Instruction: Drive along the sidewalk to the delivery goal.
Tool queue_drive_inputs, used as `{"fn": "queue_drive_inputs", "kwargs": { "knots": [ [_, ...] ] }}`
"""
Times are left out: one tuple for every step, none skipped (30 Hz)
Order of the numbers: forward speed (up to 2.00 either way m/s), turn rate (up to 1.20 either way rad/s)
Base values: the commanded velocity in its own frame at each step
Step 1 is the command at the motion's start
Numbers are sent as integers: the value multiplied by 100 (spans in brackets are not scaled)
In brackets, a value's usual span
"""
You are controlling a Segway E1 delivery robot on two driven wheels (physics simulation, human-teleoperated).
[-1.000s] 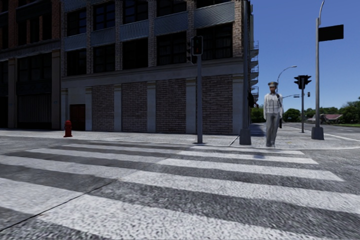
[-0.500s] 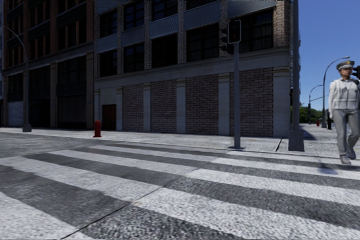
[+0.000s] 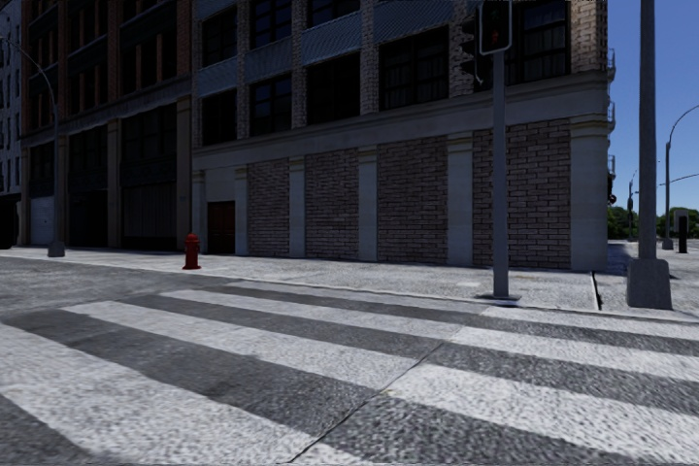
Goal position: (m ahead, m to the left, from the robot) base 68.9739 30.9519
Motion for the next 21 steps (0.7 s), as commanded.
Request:
{"fn": "queue_drive_inputs", "kwargs": {
  "knots": [
    [176, 0],
    [176, 0],
    [176, 0],
    [176, 0],
    [177, 0],
    [185, 0],
    [185, 0],
    [200, 0],
    [200, 0],
    [200, 0],
    [200, 0],
    [200, 0],
    [200, 0],
    [200, 0],
    [200, 0],
    [200, 0],
    [200, 0],
    [200, 0],
    [200, 0],
    [200, 0],
    [200, 0]
  ]
}}
